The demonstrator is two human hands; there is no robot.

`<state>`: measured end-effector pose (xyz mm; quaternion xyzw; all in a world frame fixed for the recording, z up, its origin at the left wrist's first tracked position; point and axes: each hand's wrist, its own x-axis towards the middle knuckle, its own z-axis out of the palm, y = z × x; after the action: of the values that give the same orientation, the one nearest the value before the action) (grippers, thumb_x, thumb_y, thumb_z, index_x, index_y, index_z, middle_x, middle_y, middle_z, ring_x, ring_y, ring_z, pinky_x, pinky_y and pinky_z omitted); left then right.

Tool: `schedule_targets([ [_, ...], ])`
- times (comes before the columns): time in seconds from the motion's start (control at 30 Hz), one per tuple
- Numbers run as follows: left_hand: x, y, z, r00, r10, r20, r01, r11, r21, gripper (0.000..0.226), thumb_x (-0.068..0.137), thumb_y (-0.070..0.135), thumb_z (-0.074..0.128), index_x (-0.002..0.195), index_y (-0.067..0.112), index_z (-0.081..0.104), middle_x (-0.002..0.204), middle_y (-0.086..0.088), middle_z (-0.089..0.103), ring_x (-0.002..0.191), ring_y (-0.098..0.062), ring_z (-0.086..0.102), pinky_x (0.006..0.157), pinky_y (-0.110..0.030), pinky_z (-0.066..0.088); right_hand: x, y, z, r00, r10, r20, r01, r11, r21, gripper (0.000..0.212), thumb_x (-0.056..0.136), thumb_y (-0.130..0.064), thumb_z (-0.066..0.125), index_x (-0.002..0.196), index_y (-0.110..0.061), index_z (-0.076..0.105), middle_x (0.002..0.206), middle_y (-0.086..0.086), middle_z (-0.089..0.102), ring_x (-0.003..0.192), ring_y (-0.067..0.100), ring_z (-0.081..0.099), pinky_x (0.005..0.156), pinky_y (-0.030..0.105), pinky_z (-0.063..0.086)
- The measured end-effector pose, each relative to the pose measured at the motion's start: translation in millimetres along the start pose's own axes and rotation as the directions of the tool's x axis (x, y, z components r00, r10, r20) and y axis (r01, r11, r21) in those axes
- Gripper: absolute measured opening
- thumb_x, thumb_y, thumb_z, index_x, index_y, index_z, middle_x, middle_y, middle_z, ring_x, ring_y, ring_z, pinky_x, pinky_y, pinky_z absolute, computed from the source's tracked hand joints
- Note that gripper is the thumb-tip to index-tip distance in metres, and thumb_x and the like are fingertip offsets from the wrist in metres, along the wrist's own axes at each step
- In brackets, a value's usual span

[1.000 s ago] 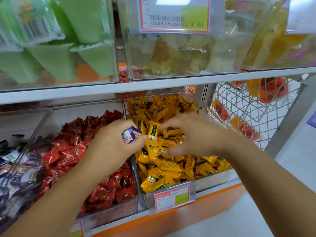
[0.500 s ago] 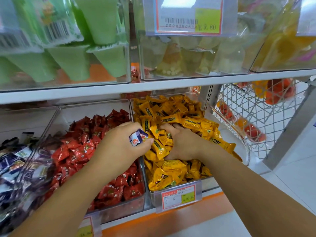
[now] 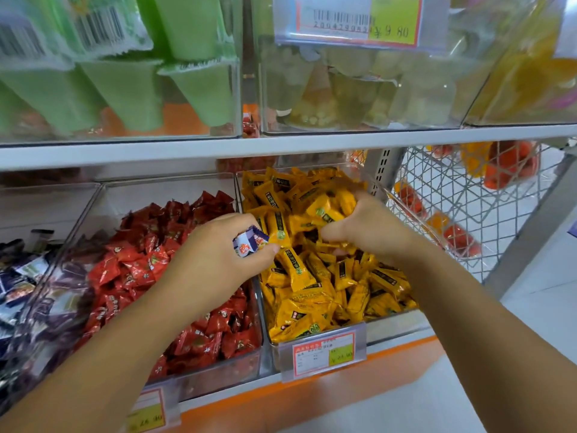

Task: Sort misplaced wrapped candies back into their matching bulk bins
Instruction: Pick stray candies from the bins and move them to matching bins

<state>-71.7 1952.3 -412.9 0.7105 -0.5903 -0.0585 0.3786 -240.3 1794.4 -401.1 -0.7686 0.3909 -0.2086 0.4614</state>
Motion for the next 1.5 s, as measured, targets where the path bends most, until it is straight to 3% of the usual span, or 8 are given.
schedule_targets([
  [0.1, 0.3, -0.8, -0.1, 1.0, 0.002, 0.001, -0.002, 1.0, 0.001, 0.028, 0.083, 0.041, 0.065, 0.071, 0.018, 0.057, 0.069, 0.001, 0.051, 0.066, -0.008, 0.048, 0.055, -0.018, 0.035, 1.0, -12.7, -11.2, 0.997, 0.069, -0.029, -0.066, 0.995, 0.075, 0.041, 0.066, -0.017, 0.079, 0.096, 0.003, 0.06, 0.082, 0.016, 0.048, 0.073, 0.033, 0.064, 0.063, 0.043, 0.061],
  [0.33, 0.4, 1.1, -0.6, 1.0, -0.007, 0.004, 0.007, 1.0, -0.001, 0.028, 0.083, 0.041, 0.065, 0.071, 0.018, 0.056, 0.068, 0.003, 0.05, 0.061, -0.004, 0.047, 0.053, -0.015, 0.035, 6.4, -29.9, -20.1, 0.991, 0.021, -0.134, 0.029, 0.934, 0.356, 0.04, 0.077, -0.002, 0.073, 0.115, -0.01, 0.061, 0.093, 0.016, 0.067, 0.073, 0.024, 0.067, 0.063, 0.04, 0.059],
  [0.6, 0.4, -1.2, 0.0, 1.0, 0.0, 0.003, 0.001, 1.0, -0.03, 0.029, 0.082, 0.039, 0.068, 0.068, 0.017, 0.054, 0.066, 0.002, 0.048, 0.06, -0.006, 0.046, 0.053, -0.017, 0.035, 10.8, -41.0, -1.0, 0.995, -0.052, -0.086, 0.081, 0.926, 0.368, 0.024, 0.082, -0.011, 0.07, 0.105, -0.012, 0.063, 0.062, -0.003, 0.067, 0.052, 0.015, 0.065, 0.068, 0.047, 0.059],
  [0.77, 0.8, -0.9, 0.9, 1.0, 0.004, 0.001, -0.004, 0.999, -0.032, 0.028, 0.082, 0.038, 0.068, 0.069, 0.017, 0.054, 0.065, 0.003, 0.047, 0.06, -0.005, 0.046, 0.053, -0.016, 0.034, 17.9, -30.6, 21.4, 0.984, -0.135, -0.114, 0.125, 0.988, -0.089, 0.077, 0.073, -0.043, 0.079, 0.137, -0.036, 0.035, 0.126, -0.013, 0.054, 0.103, 0.012, 0.059, 0.076, 0.016, 0.049],
  [0.87, 0.9, -1.6, 1.1, 1.0, 0.008, -0.005, -0.008, 0.999, -0.032, 0.027, 0.082, 0.037, 0.069, 0.069, 0.017, 0.055, 0.065, 0.003, 0.047, 0.06, -0.005, 0.046, 0.053, -0.016, 0.034, 18.3, -27.7, 9.6, 0.991, -0.132, 0.014, 0.131, 0.954, -0.27, 0.094, 0.075, -0.047, 0.076, 0.148, -0.043, 0.018, 0.154, -0.004, 0.031, 0.136, 0.019, 0.036, 0.097, 0.022, 0.033],
  [1.17, 2.3, -1.3, 2.0, 1.0, 0.011, 0.0, -0.011, 1.0, -0.022, 0.027, 0.081, 0.039, 0.068, 0.066, 0.022, 0.053, 0.063, 0.003, 0.048, 0.058, -0.004, 0.046, 0.053, -0.016, 0.034, -14.0, -26.4, -51.2, 0.998, -0.029, 0.057, 0.061, 0.703, -0.708, 0.025, 0.09, -0.02, 0.062, 0.114, -0.024, 0.068, 0.118, -0.005, 0.061, 0.096, 0.01, 0.055, 0.076, 0.022, 0.041],
  [1.27, 3.0, -1.4, 3.0, 1.0, 0.004, 0.0, -0.004, 1.0, -0.013, 0.029, 0.082, 0.04, 0.067, 0.065, 0.023, 0.052, 0.063, 0.006, 0.049, 0.056, -0.004, 0.045, 0.052, -0.016, 0.034, -14.6, -5.1, -39.8, 0.981, 0.15, 0.125, 0.027, 0.53, -0.848, 0.043, 0.091, -0.033, 0.059, 0.132, -0.022, 0.053, 0.116, -0.002, 0.049, 0.109, 0.021, 0.054, 0.071, 0.025, 0.041],
  [1.5, 2.8, 0.8, 4.7, 1.0, -0.008, -0.003, 0.008, 1.0, -0.009, 0.03, 0.082, 0.041, 0.067, 0.064, 0.023, 0.051, 0.071, 0.014, 0.052, 0.056, -0.004, 0.045, 0.053, -0.016, 0.034, -5.2, 18.4, -11.1, 0.975, 0.169, 0.145, 0.011, 0.611, -0.791, 0.091, 0.078, -0.047, 0.069, 0.151, -0.02, 0.022, 0.151, 0.009, 0.032, 0.134, 0.029, 0.039, 0.105, 0.038, 0.039],
])
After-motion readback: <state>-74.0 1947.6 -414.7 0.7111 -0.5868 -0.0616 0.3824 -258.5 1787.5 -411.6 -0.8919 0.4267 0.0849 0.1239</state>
